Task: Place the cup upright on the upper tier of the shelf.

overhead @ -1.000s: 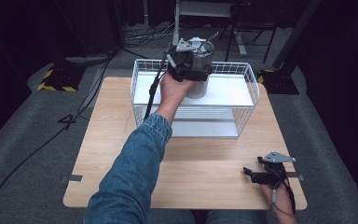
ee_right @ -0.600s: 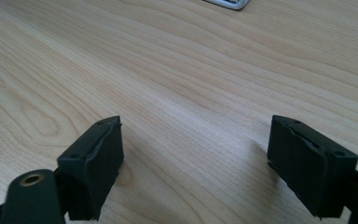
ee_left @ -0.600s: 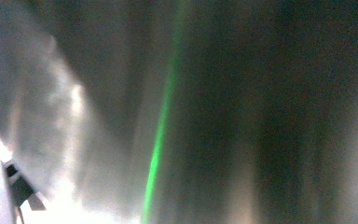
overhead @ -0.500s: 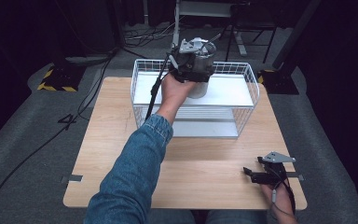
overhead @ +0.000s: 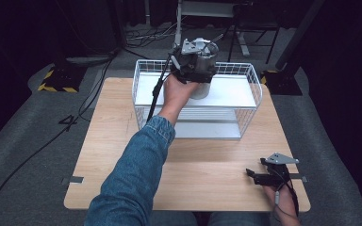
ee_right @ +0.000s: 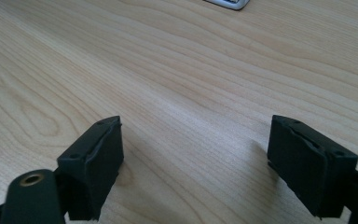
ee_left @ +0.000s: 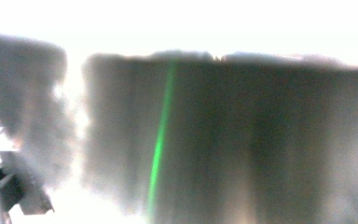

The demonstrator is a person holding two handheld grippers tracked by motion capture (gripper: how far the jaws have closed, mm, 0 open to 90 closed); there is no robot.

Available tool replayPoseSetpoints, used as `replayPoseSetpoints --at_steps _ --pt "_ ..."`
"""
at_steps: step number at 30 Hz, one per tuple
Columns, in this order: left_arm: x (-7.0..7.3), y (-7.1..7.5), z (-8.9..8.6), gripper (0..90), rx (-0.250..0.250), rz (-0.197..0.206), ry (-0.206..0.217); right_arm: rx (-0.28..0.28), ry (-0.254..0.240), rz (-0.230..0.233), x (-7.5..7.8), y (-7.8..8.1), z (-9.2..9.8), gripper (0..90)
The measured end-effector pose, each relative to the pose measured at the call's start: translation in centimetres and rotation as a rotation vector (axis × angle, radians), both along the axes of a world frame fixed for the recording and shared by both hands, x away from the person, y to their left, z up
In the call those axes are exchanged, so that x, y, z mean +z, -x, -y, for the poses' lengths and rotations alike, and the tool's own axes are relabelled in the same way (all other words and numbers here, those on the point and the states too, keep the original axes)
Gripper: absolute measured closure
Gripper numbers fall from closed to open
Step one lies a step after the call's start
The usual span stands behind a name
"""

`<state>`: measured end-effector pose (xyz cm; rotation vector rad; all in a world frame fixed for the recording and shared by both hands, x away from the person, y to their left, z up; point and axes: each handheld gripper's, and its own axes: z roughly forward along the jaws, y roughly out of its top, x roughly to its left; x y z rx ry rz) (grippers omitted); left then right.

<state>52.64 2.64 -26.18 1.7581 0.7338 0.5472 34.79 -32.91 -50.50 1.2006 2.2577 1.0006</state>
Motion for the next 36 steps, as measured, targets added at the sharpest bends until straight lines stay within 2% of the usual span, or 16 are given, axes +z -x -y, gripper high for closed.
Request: replayPoseSetpoints --at_steps 4,9,13,16,24,27,36 --pt "0.5 0.4 -0.4 0.2 -0.005 0.016 0.019 0.0 0.0 -0.001 0.0 0.0 0.0 18.8" --pt "0.7 1.2 -1.2 0.2 -0.003 0.024 0.01 0.001 0.0 -0.001 0.0 0.0 0.0 19.0" --pt "0.7 2.1 -2.2 0.2 -0.001 0.026 0.01 -0.001 -0.003 -0.003 0.0 0.0 0.0 18.9" --pt "0.9 2.9 -3.2 0.2 -0.004 0.036 0.028 0.001 -0.001 -0.003 0.0 0.0 0.0 18.9" --pt "1.5 5.6 -5.7 0.6 -0.028 0.038 0.065 0.003 -0.005 -0.007 0.0 -0.1 0.0 18.7" --pt "1.5 6.6 -6.3 0.7 -0.036 0.032 0.065 0.016 -0.004 -0.007 0.0 -0.1 0.1 18.5" --pt "1.7 10.5 -8.5 0.9 -0.051 0.052 0.065 0.046 -0.002 -0.008 0.0 -0.4 0.3 17.6"
